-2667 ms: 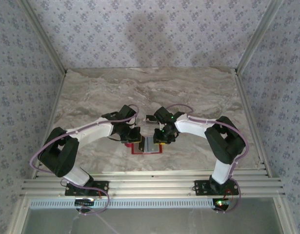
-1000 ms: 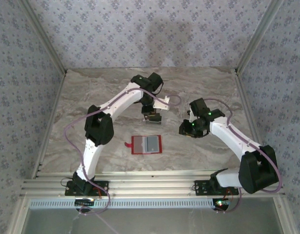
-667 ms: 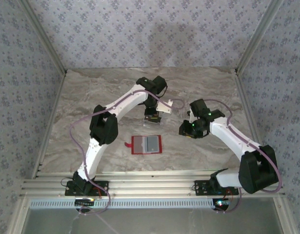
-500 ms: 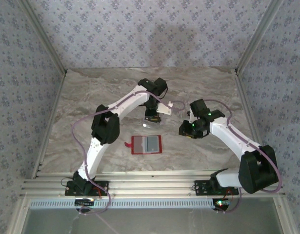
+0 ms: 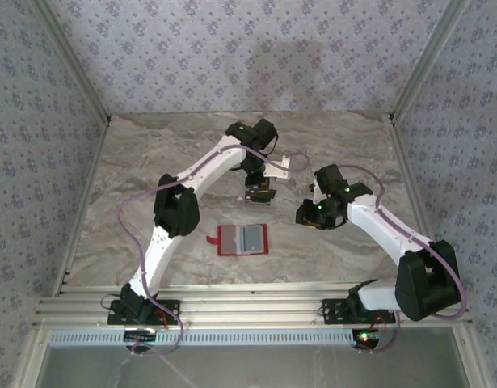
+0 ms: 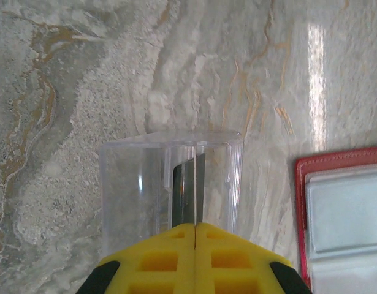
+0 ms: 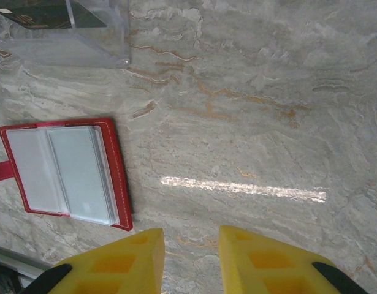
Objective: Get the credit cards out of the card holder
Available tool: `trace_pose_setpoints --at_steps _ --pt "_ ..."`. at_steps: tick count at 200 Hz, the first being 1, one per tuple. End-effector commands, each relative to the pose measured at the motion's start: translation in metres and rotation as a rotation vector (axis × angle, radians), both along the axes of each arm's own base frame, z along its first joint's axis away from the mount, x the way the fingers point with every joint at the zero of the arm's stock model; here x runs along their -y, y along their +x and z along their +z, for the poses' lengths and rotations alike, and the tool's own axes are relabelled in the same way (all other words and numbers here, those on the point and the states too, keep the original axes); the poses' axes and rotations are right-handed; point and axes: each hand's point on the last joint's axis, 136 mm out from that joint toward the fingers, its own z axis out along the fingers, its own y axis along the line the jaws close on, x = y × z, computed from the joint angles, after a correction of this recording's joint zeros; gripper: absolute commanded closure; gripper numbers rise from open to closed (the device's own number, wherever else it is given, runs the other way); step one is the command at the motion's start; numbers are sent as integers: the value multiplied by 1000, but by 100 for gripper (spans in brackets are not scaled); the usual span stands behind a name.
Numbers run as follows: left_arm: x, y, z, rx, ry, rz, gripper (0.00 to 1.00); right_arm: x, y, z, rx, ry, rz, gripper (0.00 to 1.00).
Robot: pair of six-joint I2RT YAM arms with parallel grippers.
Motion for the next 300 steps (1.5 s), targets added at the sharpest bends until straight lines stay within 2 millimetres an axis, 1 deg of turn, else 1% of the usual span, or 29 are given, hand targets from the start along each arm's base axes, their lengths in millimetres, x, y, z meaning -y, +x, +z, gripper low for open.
trace_pose_setpoints --at_steps 1,41,57,71,91,106,134,159,199,201,203,228,241,245,258,269,300 --pt "-2 -10 -9 -111 -2 45 100 1 -4 -5 -20 5 12 70" --pt "-9 -6 -20 -128 23 82 100 0 -2 -5 -19 6 16 70" --pt "-11 -3 -20 -120 23 89 92 -1 0 -5 -15 4 18 70" --pt "-10 -1 -16 -102 17 94 79 -1 1 -3 -10 4 20 70" --pt "-8 3 -4 -70 -8 98 70 -1 3 -1 -5 2 16 70" --pt "-6 6 9 -43 -37 101 65 -2 4 1 1 3 16 70" --pt "-2 9 34 -3 -92 123 64 -5 6 5 11 7 18 70" --pt "-2 13 51 28 -141 203 65 -10 7 7 16 11 28 70" --pt "-9 13 65 35 -226 450 68 -20 9 8 19 20 41 70" --pt "-9 14 68 38 -238 467 68 -20 9 7 18 20 40 70" --pt "-11 12 66 34 -236 480 68 -21 9 7 17 20 42 70" --pt "-23 15 76 16 -322 729 68 -29 10 4 12 24 55 70" --pt "-30 10 78 -45 -355 858 68 -35 9 2 6 27 67 70" --pt "-28 12 83 -60 -392 889 68 -37 9 2 5 27 70 70" --pt "-29 2 82 -142 -425 965 68 -43 9 -2 -3 30 79 70" --pt "-34 -5 80 -195 -438 1053 68 -50 8 -4 -8 42 94 70" --pt "-45 -24 73 -321 -471 1219 68 -67 3 -15 -50 54 128 70"
